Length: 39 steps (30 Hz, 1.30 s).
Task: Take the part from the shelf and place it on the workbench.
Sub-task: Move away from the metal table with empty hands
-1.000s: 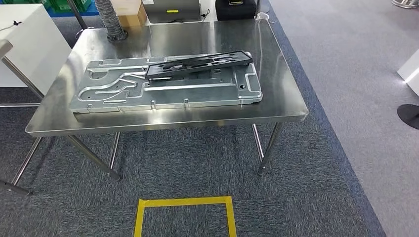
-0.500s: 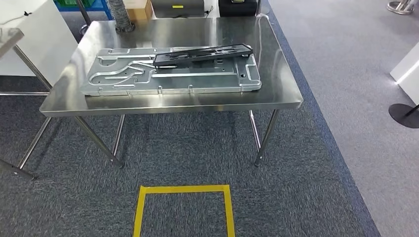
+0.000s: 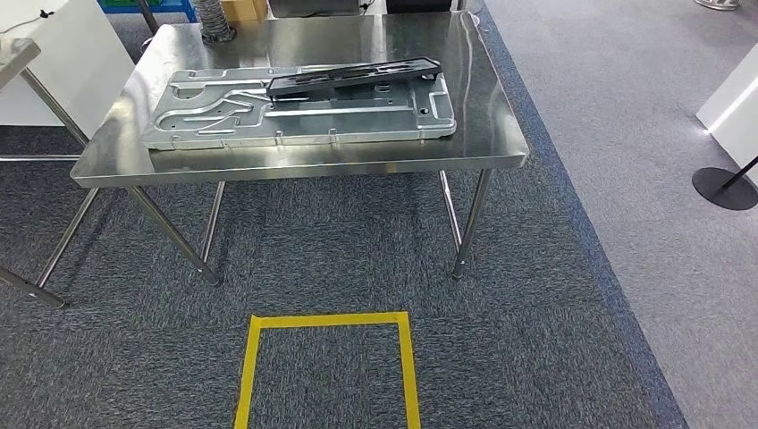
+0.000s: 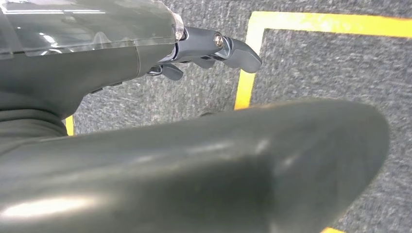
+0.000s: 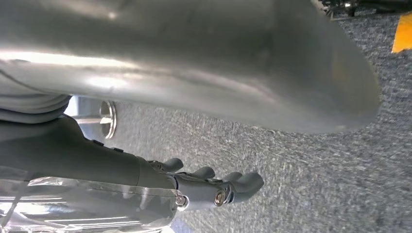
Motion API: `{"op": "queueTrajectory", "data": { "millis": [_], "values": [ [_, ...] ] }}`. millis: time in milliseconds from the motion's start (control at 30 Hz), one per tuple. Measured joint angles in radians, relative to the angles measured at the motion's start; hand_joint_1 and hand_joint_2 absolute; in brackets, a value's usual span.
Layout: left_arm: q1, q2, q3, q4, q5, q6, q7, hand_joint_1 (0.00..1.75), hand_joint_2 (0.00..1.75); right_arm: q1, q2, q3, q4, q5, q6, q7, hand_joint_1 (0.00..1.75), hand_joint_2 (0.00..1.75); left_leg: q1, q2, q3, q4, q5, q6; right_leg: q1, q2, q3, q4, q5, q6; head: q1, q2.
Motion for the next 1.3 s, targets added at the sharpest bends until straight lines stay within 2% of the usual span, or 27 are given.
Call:
{"op": "queueTrajectory", "data": {
  "millis": [100, 133, 200, 233, 267, 300, 333, 400, 433, 500, 567, 600, 633, 667, 733, 800, 833, 867, 933, 967, 1000, 1067, 1133, 1167, 1200, 1233, 1300],
  "values": [
    [0.0, 0.0, 0.0, 0.0, 0.0, 0.0, 0.001, 0.0, 0.0, 0.0, 0.0, 0.0, 0.0, 0.0, 0.001, 0.0, 0.0, 0.0, 0.0, -0.001, -0.004, 0.007, -0.013, -0.002, 0.0, 0.0, -0.004, 0.0, 0.003, -0.002, 0.0, 0.0],
    [0.0, -0.001, 0.0, 0.0, 0.0, 0.0, 0.002, 0.0, 0.0, 0.0, 0.0, 0.001, 0.0, 0.002, 0.003, 0.003, 0.0, 0.0, 0.002, -0.001, -0.019, 0.077, -0.058, -0.005, 0.001, 0.0, -0.022, 0.001, 0.017, -0.003, 0.0, 0.0],
    [-0.001, -0.002, 0.0, 0.0, -0.001, 0.0, 0.007, 0.0, 0.0, 0.001, 0.0, 0.004, 0.0, 0.008, 0.009, 0.011, 0.0, 0.0, 0.006, -0.001, 0.022, 0.141, -0.095, -0.007, 0.005, 0.001, -0.077, 0.003, 0.061, -0.002, 0.0, 0.0],
    [-0.003, -0.002, 0.0, 0.0, -0.002, 0.0, 0.01, 0.0, 0.0, 0.001, 0.0, 0.006, 0.0, 0.012, 0.011, 0.014, 0.0, 0.0, 0.007, -0.002, 0.071, 0.133, -0.112, -0.004, 0.006, 0.001, -0.107, 0.004, 0.085, 0.0, 0.0, 0.0],
    [-0.005, -0.002, 0.0, 0.0, -0.002, 0.0, 0.011, 0.0, 0.0, 0.001, 0.001, 0.007, 0.0, 0.013, 0.011, 0.015, 0.0, 0.0, 0.005, -0.004, 0.143, 0.039, -0.094, 0.003, 0.007, 0.002, -0.12, 0.005, 0.099, 0.005, 0.0, 0.0],
    [-0.007, -0.002, 0.0, 0.0, -0.003, 0.0, 0.011, 0.0, 0.0, 0.0, 0.002, 0.008, 0.0, 0.014, 0.011, 0.015, 0.0, 0.0, 0.002, -0.004, 0.187, -0.029, -0.099, 0.009, 0.008, 0.001, -0.125, 0.005, 0.109, 0.01, 0.0, 0.0],
    [-0.008, -0.002, 0.0, 0.0, -0.003, 0.0, 0.011, 0.0, 0.0, 0.0, 0.002, 0.008, 0.0, 0.014, 0.011, 0.015, 0.0, 0.0, -0.001, -0.005, 0.212, -0.073, -0.108, 0.015, 0.007, 0.001, -0.127, 0.003, 0.118, 0.016, 0.0, 0.0],
    [-0.009, -0.003, -0.001, 0.0, -0.003, 0.0, 0.012, 0.0, 0.0, 0.001, 0.003, 0.009, 0.0, 0.014, 0.011, 0.016, 0.0, 0.0, -0.004, -0.004, 0.21, -0.093, -0.102, 0.024, 0.006, 0.0, -0.129, -0.002, 0.135, 0.03, 0.0, 0.0],
    [-0.009, -0.004, -0.001, 0.0, -0.003, 0.001, 0.012, 0.0, 0.0, 0.001, 0.002, 0.009, 0.0, 0.014, 0.011, 0.015, 0.0, 0.0, -0.003, -0.002, 0.202, -0.096, -0.091, 0.032, 0.005, 0.001, -0.134, 0.002, 0.13, 0.036, 0.0, 0.0],
    [-0.01, -0.006, -0.001, 0.0, -0.003, 0.002, 0.013, 0.0, 0.0, 0.003, 0.002, 0.009, 0.0, 0.014, 0.01, 0.009, 0.0, 0.0, 0.001, 0.002, 0.179, -0.102, -0.064, 0.047, 0.004, 0.003, -0.154, 0.054, 0.063, 0.042, 0.0, 0.0],
    [-0.009, -0.006, 0.0, 0.0, -0.004, 0.002, 0.013, 0.0, 0.0, 0.004, 0.002, 0.01, 0.0, 0.014, 0.01, -0.005, 0.0, 0.0, -0.003, 0.004, 0.148, -0.099, -0.041, 0.054, 0.002, 0.004, -0.187, 0.179, -0.043, 0.046, 0.0, 0.0],
    [-0.007, -0.007, 0.0, 0.0, -0.005, 0.002, 0.013, 0.0, 0.0, 0.005, 0.003, 0.01, 0.0, 0.014, 0.01, -0.011, 0.0, 0.0, -0.004, 0.005, 0.131, -0.096, -0.03, 0.053, 0.002, 0.004, -0.197, 0.242, -0.071, 0.048, 0.0, 0.0],
    [-0.007, -0.007, 0.0, 0.0, -0.006, 0.002, 0.013, 0.0, 0.0, 0.005, 0.003, 0.01, 0.001, 0.013, 0.01, -0.017, 0.0, 0.0, -0.006, 0.006, 0.113, -0.091, -0.02, 0.052, 0.002, 0.004, -0.197, 0.284, -0.074, 0.049, 0.0, 0.0],
    [-0.006, -0.007, 0.0, 0.0, -0.007, 0.002, 0.013, 0.0, 0.0, 0.005, 0.004, 0.01, 0.001, 0.012, 0.01, -0.021, 0.0, 0.0, -0.006, 0.006, 0.095, -0.084, -0.012, 0.051, 0.002, 0.004, -0.182, 0.294, -0.053, 0.049, 0.0, 0.0],
    [-0.006, -0.008, 0.0, 0.0, -0.009, 0.005, 0.013, 0.0, 0.0, 0.004, 0.003, 0.01, 0.001, 0.01, 0.01, -0.026, 0.0, 0.0, -0.007, 0.007, 0.06, -0.066, 0.0, 0.045, 0.002, 0.004, -0.102, 0.211, 0.003, 0.046, 0.0, 0.0],
    [-0.006, -0.009, 0.0, 0.0, -0.01, 0.011, 0.016, 0.0, 0.0, 0.002, 0.003, 0.01, 0.001, 0.006, 0.012, -0.029, 0.0, 0.0, -0.01, 0.006, 0.034, -0.043, 0.007, 0.037, 0.005, 0.003, 0.002, 0.065, -0.006, 0.038, 0.0, 0.0],
    [-0.006, -0.009, 0.0, 0.0, -0.012, 0.015, 0.018, 0.0, 0.0, 0.001, 0.004, 0.01, 0.001, 0.004, 0.014, -0.03, 0.0, 0.0, -0.011, 0.006, 0.027, -0.035, 0.011, 0.032, 0.007, 0.003, 0.033, 0.015, -0.024, 0.033, 0.0, 0.0],
    [-0.006, -0.009, 0.0, 0.0, -0.014, 0.019, 0.022, 0.0, 0.0, 0.001, 0.004, 0.01, 0.001, 0.001, 0.016, -0.031, 0.0, 0.0, -0.012, 0.006, 0.022, -0.03, 0.015, 0.026, 0.009, 0.003, 0.046, -0.012, -0.037, 0.027, 0.0, 0.0],
    [-0.006, -0.009, 0.0, 0.0, -0.019, 0.025, 0.029, 0.0, 0.0, 0.003, 0.004, 0.01, 0.001, -0.002, 0.022, -0.032, 0.0, 0.0, -0.009, 0.005, 0.018, -0.027, 0.021, 0.014, 0.008, 0.002, 0.04, -0.019, -0.03, 0.011, 0.0, 0.0],
    [-0.005, -0.009, 0.0, 0.0, -0.021, 0.028, 0.032, 0.0, 0.0, 0.003, 0.005, 0.01, 0.001, -0.003, 0.024, -0.033, 0.0, 0.0, -0.007, 0.003, 0.011, -0.012, 0.007, 0.007, 0.007, 0.0, 0.036, -0.021, -0.023, 0.003, 0.0, 0.0],
    [-0.004, -0.008, 0.0, 0.0, -0.021, 0.029, 0.035, 0.0, 0.0, 0.004, 0.005, 0.01, 0.001, -0.004, 0.025, -0.034, 0.0, 0.0, -0.005, 0.001, -0.004, 0.023, -0.022, 0.0, 0.005, -0.001, 0.03, -0.023, -0.016, -0.003, 0.0, 0.0],
    [-0.003, -0.009, -0.001, 0.0, -0.023, 0.03, 0.04, 0.0, 0.0, 0.005, 0.005, 0.01, 0.001, -0.006, 0.025, -0.035, 0.0, 0.0, 0.002, -0.001, -0.051, 0.149, -0.103, -0.012, 0.005, -0.002, 0.017, -0.022, -0.005, -0.009, 0.0, 0.0],
    [-0.002, -0.009, -0.001, 0.0, -0.023, 0.03, 0.042, 0.0, 0.0, 0.007, 0.005, 0.01, 0.001, -0.006, 0.025, -0.036, 0.0, 0.0, 0.006, -0.001, -0.08, 0.252, -0.144, -0.018, 0.007, -0.001, 0.005, -0.021, 0.004, -0.008, 0.0, 0.0],
    [-0.002, -0.009, -0.001, 0.0, -0.023, 0.03, 0.043, 0.0, 0.0, 0.008, 0.005, 0.01, 0.001, -0.006, 0.025, -0.036, 0.0, 0.0, 0.007, -0.001, -0.069, 0.251, -0.136, -0.018, 0.007, -0.001, 0.002, -0.02, 0.006, -0.007, 0.0, 0.0],
    [-0.002, -0.008, -0.001, 0.0, -0.024, 0.03, 0.043, 0.0, 0.0, 0.009, 0.005, 0.01, 0.001, -0.006, 0.025, -0.036, 0.0, 0.0, 0.007, -0.001, -0.038, 0.209, -0.11, -0.016, 0.007, -0.001, 0.001, -0.02, 0.008, -0.005, 0.0, 0.0],
    [-0.002, -0.008, -0.001, 0.0, -0.026, 0.03, 0.043, 0.0, 0.0, 0.009, 0.005, 0.01, 0.001, -0.007, 0.025, -0.037, 0.0, 0.0, 0.007, -0.002, 0.008, 0.136, -0.078, -0.012, 0.007, 0.0, 0.002, -0.02, 0.009, -0.004, 0.0, 0.0],
    [-0.003, -0.007, -0.001, 0.0, -0.029, 0.03, 0.044, 0.0, 0.0, 0.009, 0.007, 0.01, 0.001, -0.007, 0.028, -0.043, 0.0, 0.0, 0.003, -0.004, 0.09, -0.001, -0.042, 0.001, 0.008, 0.0, 0.0, -0.019, 0.011, 0.003, 0.0, 0.0]
  ]
}}
